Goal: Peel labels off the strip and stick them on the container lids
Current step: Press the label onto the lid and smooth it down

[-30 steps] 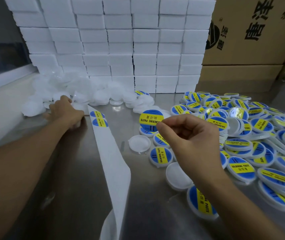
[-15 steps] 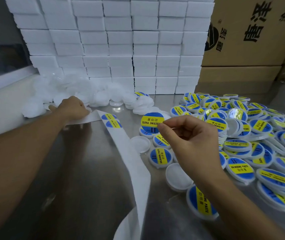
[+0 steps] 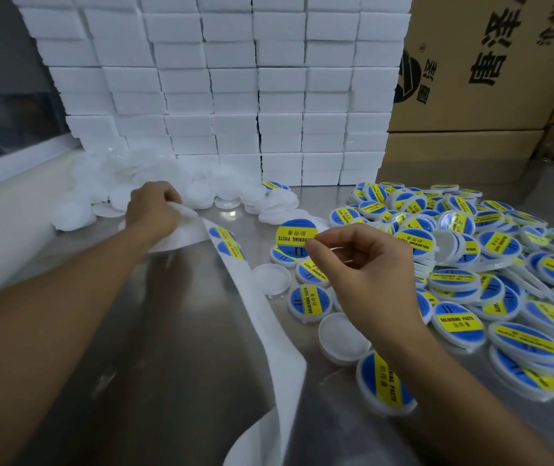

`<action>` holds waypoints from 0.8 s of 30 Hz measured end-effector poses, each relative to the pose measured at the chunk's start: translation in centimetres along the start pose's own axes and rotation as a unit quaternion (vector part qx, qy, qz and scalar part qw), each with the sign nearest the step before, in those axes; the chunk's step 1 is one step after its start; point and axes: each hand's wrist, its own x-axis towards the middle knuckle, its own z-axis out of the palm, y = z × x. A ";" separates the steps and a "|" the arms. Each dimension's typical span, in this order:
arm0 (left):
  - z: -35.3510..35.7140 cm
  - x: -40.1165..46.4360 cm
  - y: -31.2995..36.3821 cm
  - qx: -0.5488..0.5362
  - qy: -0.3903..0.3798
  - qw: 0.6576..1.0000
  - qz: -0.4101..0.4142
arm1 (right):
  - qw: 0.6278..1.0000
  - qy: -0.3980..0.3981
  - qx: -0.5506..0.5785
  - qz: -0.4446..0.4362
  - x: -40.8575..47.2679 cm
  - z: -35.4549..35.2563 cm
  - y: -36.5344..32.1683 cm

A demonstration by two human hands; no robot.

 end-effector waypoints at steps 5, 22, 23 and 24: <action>-2.1 -4.4 2.0 -0.075 0.078 0.989 0.102 | 1.000 0.006 0.020 0.021 0.0 0.0 -0.2; -5.7 -18.3 6.0 -0.562 -0.099 0.814 -0.111 | 0.997 -0.012 0.053 0.056 -0.7 0.3 -1.5; -5.8 -18.4 5.8 -0.559 -0.096 0.816 -0.107 | 0.995 -0.008 0.069 0.070 -0.6 0.2 -1.5; -5.9 -18.5 5.6 -0.555 -0.094 0.820 -0.103 | 0.992 -0.007 0.087 0.089 -0.4 0.1 -1.6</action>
